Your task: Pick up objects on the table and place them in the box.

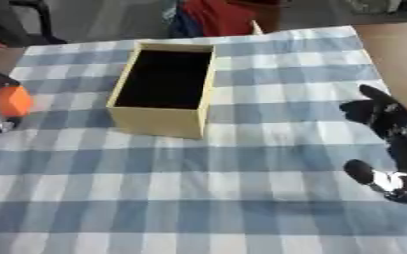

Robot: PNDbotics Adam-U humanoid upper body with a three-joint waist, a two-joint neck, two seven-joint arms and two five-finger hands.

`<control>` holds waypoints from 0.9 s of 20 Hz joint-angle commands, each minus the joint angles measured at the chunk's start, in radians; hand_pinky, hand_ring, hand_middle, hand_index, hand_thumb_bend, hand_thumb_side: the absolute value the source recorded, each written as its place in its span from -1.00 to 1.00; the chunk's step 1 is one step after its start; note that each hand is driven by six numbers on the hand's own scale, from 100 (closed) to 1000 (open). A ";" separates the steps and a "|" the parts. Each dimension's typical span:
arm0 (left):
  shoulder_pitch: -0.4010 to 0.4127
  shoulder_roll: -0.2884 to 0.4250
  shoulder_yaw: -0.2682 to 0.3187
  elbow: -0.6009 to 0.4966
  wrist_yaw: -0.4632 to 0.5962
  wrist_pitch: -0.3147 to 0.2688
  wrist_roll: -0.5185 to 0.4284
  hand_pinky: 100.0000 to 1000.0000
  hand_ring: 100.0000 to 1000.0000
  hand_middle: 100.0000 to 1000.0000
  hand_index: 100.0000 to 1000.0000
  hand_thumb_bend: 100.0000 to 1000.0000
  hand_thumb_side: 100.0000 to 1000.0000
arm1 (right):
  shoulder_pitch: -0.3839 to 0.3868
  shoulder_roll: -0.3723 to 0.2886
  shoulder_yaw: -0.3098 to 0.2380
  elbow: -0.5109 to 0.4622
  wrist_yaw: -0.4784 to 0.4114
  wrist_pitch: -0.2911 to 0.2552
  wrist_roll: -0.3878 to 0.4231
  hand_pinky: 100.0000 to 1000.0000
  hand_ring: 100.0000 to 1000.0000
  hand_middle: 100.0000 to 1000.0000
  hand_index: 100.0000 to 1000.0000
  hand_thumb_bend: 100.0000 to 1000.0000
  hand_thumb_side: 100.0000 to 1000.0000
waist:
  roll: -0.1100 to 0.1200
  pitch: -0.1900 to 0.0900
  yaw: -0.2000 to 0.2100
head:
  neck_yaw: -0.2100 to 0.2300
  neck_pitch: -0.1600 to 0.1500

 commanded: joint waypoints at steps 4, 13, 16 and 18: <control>-0.010 0.026 0.009 -0.006 -0.023 0.016 0.089 0.40 0.41 0.36 0.62 -0.50 -0.89 | -0.015 -0.018 -0.004 -0.017 -0.007 0.002 0.000 0.72 0.71 0.49 1.00 0.21 -0.05 | -0.002 -0.017 0.001 | 0.001 -0.014; 0.001 0.059 0.020 -0.084 -0.016 0.055 0.266 0.14 -0.04 -0.16 0.15 -0.59 -1.00 | -0.013 -0.019 -0.006 -0.015 -0.001 -0.001 0.001 0.72 0.71 0.49 1.00 0.22 -0.06 | 0.000 -0.026 0.005 | -0.005 -0.014; 0.005 0.084 0.011 -0.190 0.023 0.053 0.252 0.16 -0.03 -0.18 0.16 -0.66 -1.00 | -0.011 -0.020 -0.006 -0.016 0.002 -0.001 0.001 0.72 0.71 0.49 1.00 0.22 -0.05 | 0.002 -0.030 0.011 | -0.009 -0.013; 0.003 0.095 -0.002 -0.273 0.066 0.046 0.227 0.17 -0.02 -0.17 0.17 -0.66 -1.00 | -0.010 -0.019 -0.005 -0.016 0.004 -0.002 0.002 0.72 0.71 0.49 1.00 0.22 -0.05 | 0.002 -0.033 0.013 | -0.012 -0.014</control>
